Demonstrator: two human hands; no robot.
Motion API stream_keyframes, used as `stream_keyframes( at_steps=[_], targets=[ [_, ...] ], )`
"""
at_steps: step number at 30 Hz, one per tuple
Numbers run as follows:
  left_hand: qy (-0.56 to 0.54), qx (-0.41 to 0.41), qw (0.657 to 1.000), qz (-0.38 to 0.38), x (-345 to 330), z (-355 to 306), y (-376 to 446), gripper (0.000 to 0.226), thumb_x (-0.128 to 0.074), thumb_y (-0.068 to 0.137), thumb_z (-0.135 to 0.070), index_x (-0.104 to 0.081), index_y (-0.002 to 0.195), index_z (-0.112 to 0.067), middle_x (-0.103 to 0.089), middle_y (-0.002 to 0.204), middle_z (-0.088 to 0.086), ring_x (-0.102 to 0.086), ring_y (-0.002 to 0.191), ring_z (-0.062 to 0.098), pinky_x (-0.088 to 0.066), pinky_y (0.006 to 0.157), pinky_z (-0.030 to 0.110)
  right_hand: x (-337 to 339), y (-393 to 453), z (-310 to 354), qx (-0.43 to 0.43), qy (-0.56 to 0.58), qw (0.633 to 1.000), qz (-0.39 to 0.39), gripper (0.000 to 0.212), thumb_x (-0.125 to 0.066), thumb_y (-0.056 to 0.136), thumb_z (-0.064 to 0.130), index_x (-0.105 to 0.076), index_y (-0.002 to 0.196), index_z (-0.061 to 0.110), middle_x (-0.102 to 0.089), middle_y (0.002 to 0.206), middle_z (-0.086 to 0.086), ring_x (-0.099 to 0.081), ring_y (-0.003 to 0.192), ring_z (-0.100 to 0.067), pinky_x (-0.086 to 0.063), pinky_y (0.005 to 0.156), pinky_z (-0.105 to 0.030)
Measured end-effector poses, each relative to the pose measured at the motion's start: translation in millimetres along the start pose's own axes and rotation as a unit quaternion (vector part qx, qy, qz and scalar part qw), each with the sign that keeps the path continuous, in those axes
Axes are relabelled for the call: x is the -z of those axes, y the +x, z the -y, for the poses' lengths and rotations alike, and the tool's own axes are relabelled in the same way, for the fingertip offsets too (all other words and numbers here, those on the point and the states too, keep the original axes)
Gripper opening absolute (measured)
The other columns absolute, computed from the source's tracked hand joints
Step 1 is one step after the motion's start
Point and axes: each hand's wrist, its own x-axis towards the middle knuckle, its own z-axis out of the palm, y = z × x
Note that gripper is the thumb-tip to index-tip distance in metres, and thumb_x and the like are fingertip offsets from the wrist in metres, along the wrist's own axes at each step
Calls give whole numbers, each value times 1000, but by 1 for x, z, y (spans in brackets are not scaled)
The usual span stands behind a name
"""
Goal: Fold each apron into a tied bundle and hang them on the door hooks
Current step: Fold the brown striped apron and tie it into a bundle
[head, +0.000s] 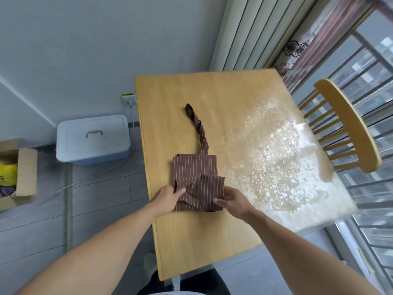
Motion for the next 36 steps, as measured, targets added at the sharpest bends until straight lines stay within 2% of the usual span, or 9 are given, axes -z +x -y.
stream_keyframes(
  at_steps=[2,5,9,14,21,26,32,34,36],
  targets=[
    [1,-11,999,-30,2,-9,8,57,-42,100,-60,-59,93,-6,-56,76,4,-54,65,19,-43,62,32,-2,12,4,14,-26,1000,1,33,-64,99,16,-60,132,15,-70,117,13,-67,98,10,-53,84,-11],
    [-84,-22,996,-32,10,-24,19,44,-53,97,-58,-59,106,-15,-64,94,-7,-63,85,11,-50,73,26,1,33,5,8,-71,997,-39,26,-52,105,34,-52,125,17,-69,115,4,-69,101,-14,-56,82,-32],
    [-132,-15,991,14,21,-23,35,26,-70,95,-26,-56,116,-20,-70,116,-1,-67,103,14,-55,93,32,6,55,13,-9,-165,984,-65,25,-37,108,41,-42,104,18,-64,84,0,-60,70,-18,-38,53,-32],
    [-127,22,992,-5,27,-26,46,12,-60,101,-19,-53,107,-11,-71,103,12,-63,71,23,-59,72,44,7,81,16,-8,-211,974,-79,27,-31,110,43,-37,102,18,-60,75,1,-56,62,-18,-33,48,-32],
    [-158,61,985,32,43,-31,51,23,-69,95,-14,-58,115,-12,-72,105,13,-75,80,27,-63,70,39,3,94,7,24,-273,956,-103,21,-30,110,40,-37,115,22,-69,83,-5,-56,59,-24,-31,46,-30],
    [-103,77,992,15,71,-25,47,12,-60,98,-5,-69,106,-6,-75,95,13,-75,79,20,-63,72,29,2,95,4,27,-262,956,-130,17,-42,108,38,-40,97,24,-61,92,5,-57,69,-16,-36,53,-28],
    [4,159,987,-30,120,2,51,37,-39,101,-7,-70,87,8,-73,67,20,-75,63,31,-62,75,42,12,105,11,-1,-271,956,-110,23,-50,104,39,-44,91,22,-62,81,4,-60,69,-20,-47,59,-35],
    [84,219,971,-40,146,27,49,35,-41,96,-10,-72,89,4,-76,72,17,-76,69,30,-61,82,41,12,107,12,-12,-275,955,-107,21,-50,104,39,-44,93,22,-63,81,3,-60,70,-21,-47,60,-37],
    [226,275,928,-107,174,52,39,30,-48,90,-16,-70,105,-2,-75,101,17,-72,93,32,-57,89,41,11,108,15,-17,-278,954,-107,20,-50,104,39,-44,94,22,-63,83,2,-59,70,-22,-44,60,-36]
  ],
)
